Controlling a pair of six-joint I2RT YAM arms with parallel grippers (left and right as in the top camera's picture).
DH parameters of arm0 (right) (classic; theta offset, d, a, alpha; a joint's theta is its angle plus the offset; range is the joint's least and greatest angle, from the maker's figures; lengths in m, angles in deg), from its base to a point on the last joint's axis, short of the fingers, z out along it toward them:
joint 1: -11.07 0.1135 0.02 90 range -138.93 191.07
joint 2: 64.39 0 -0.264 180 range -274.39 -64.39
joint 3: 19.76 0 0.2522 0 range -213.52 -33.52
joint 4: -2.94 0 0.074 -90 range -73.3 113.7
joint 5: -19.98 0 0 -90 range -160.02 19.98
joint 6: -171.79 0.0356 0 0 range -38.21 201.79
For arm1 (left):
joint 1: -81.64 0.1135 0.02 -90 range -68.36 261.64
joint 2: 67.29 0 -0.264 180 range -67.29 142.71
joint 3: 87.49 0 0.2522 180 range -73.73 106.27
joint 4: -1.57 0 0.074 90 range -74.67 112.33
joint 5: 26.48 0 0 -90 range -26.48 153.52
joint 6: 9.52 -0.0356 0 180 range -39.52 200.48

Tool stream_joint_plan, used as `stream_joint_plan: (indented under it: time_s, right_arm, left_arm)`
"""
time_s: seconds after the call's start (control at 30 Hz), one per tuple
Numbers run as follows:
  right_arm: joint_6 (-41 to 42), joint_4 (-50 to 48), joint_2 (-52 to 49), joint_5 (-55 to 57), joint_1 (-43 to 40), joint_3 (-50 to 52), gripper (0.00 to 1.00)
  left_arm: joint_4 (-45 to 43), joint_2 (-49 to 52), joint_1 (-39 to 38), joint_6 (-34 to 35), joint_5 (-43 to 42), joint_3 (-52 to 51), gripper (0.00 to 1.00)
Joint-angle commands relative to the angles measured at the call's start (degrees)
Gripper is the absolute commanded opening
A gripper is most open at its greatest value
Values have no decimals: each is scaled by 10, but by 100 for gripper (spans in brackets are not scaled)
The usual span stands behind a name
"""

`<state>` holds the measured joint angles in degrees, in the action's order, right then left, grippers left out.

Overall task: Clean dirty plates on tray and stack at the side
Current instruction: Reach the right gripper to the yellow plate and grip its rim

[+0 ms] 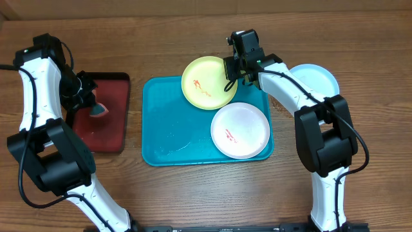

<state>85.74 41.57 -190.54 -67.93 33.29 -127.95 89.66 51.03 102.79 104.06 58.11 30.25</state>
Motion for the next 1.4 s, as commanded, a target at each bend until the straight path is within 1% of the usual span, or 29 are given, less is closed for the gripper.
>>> stream_joint_plan:
  time_s: [0.0, 0.03, 0.1, 0.17, 0.23, 0.33, 0.5, 0.63, 0.73, 0.87, 1.0, 1.07, 1.13, 1.2, 1.23, 1.37]
  right_arm:
    - [-27, -1, -19, -29, 3, -3, 51]
    - [-27, 3, -19, -29, 3, -3, 47]
    - [-27, 6, -19, -28, 4, -3, 43]
    - [-27, 10, -19, -26, 4, -3, 41]
    - [-27, 15, -19, -26, 4, -3, 33]
    - [-24, 23, -19, -27, 4, -3, 16]
    - [-19, 35, -19, -40, 16, -3, 4]
    - [-17, 45, -19, -63, 36, -3, 4]
    - [27, 47, -19, -68, 58, -3, 4]
    - [62, 64, -19, -67, 83, -4, 4]
    - [81, 91, -19, -68, 103, -3, 4]
    - [81, 111, -19, -67, 113, -3, 6]
    - [78, 115, -19, -65, 116, -2, 14]
    - [78, 112, -19, -48, 116, 2, 28]
    - [78, 110, -19, -39, 116, 3, 31]
    - [69, 96, -19, -31, 115, 4, 33]
  left_arm:
    - [0, -4, 2, -9, -6, 12, 4]
    - [-1, -4, 2, -9, -6, 12, 4]
    - [-2, -4, 2, -9, -6, 12, 5]
    - [-2, -3, 2, -9, -6, 12, 4]
    - [-2, -4, 2, -9, -6, 12, 4]
    - [-2, -4, 2, -9, -6, 12, 4]
    - [-2, -4, 2, -9, -6, 12, 4]
    - [-2, -3, 2, -11, -6, 12, 4]
    - [-2, -4, 2, -12, -6, 12, 4]
    - [-2, -4, 2, -14, -6, 12, 4]
    - [-2, -4, 2, -13, -6, 12, 4]
    - [-2, -4, 2, -13, -6, 12, 4]
    - [-2, -4, 2, -13, -6, 12, 4]
    - [-2, -4, 2, -14, -6, 12, 4]
    - [-2, -4, 2, -17, -6, 12, 4]
    - [-1, -4, 1, -20, -8, 12, 4]
